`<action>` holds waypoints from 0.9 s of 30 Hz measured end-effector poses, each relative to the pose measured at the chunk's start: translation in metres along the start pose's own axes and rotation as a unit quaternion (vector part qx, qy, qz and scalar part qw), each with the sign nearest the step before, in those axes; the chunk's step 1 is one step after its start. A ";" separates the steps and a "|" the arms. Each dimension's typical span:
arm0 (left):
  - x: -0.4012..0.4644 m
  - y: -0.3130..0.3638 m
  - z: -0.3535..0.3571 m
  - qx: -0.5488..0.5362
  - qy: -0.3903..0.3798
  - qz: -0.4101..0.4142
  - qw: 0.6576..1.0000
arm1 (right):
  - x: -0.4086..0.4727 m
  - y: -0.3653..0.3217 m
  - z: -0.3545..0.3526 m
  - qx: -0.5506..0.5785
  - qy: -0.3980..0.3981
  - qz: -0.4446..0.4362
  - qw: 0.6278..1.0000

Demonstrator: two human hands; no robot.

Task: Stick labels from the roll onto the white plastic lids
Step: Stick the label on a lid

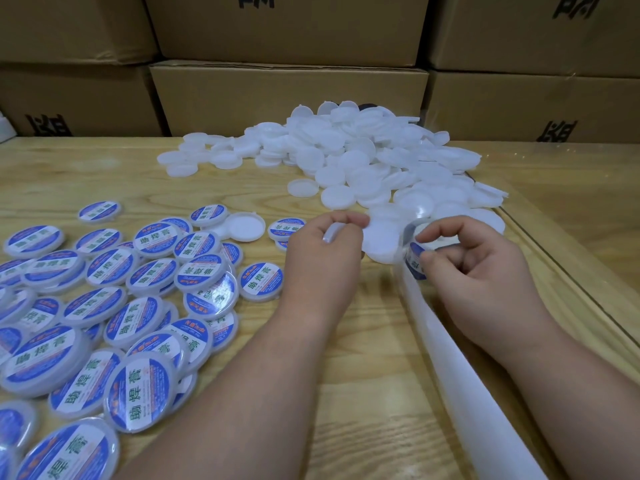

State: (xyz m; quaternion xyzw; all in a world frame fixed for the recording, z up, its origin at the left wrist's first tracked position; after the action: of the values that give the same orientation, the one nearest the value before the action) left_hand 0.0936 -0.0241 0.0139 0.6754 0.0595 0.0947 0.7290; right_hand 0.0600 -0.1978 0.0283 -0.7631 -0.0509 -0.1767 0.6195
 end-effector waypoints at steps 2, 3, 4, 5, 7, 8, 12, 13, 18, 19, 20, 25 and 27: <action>-0.001 0.000 0.003 0.004 -0.022 0.005 1.000 | 0.001 -0.002 0.001 -0.002 0.005 -0.019 1.000; -0.002 0.000 0.004 0.004 -0.032 0.007 0.999 | 0.001 -0.003 0.001 -0.005 0.005 -0.029 1.000; -0.002 0.000 0.005 0.001 -0.040 0.009 0.999 | 0.001 -0.004 0.001 -0.008 0.004 -0.036 0.999; -0.003 0.001 0.006 -0.004 -0.047 0.012 0.999 | 0.001 -0.004 0.002 -0.009 0.003 -0.041 0.999; -0.003 0.001 0.007 -0.010 -0.056 0.014 0.998 | 0.001 -0.004 0.003 -0.009 0.003 -0.046 0.999; -0.004 0.001 0.008 -0.009 -0.059 0.014 0.998 | 0.001 -0.004 0.003 -0.010 0.004 -0.048 0.999; -0.004 0.001 0.009 -0.019 -0.072 0.018 0.997 | 0.002 -0.005 0.003 -0.023 0.009 -0.062 0.998; -0.004 0.001 0.010 -0.021 -0.075 0.019 0.997 | 0.002 -0.006 0.003 -0.022 0.009 -0.065 0.998; -0.004 0.000 0.009 -0.008 -0.091 0.022 0.996 | 0.003 -0.004 0.002 -0.040 0.022 -0.085 0.995; -0.004 0.000 0.009 -0.005 -0.094 0.021 0.995 | 0.003 -0.003 0.002 -0.047 0.027 -0.088 0.995; -0.004 -0.001 0.009 -0.001 -0.096 0.019 0.995 | 0.003 -0.003 0.001 -0.050 0.030 -0.089 0.994; -0.006 0.005 0.012 -0.031 -0.117 0.036 0.992 | 0.002 -0.003 -0.001 -0.040 0.038 -0.076 0.996; -0.007 0.009 0.012 -0.091 -0.137 0.038 0.986 | 0.003 -0.002 -0.002 -0.018 0.054 -0.052 0.997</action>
State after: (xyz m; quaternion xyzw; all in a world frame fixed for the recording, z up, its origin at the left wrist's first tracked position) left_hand 0.0886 -0.0371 0.0235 0.6148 -0.0752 0.0338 0.7844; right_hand 0.0616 -0.1996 0.0314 -0.7597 -0.0538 -0.2504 0.5977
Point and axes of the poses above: each hand's wrist, its own x-axis towards the middle knuckle, its own z-axis out of the palm, y = z × x, the point moved 5 cm from there along x, towards the middle knuckle, and after that the axes turned 3 degrees about y, right-handed, at the moved point
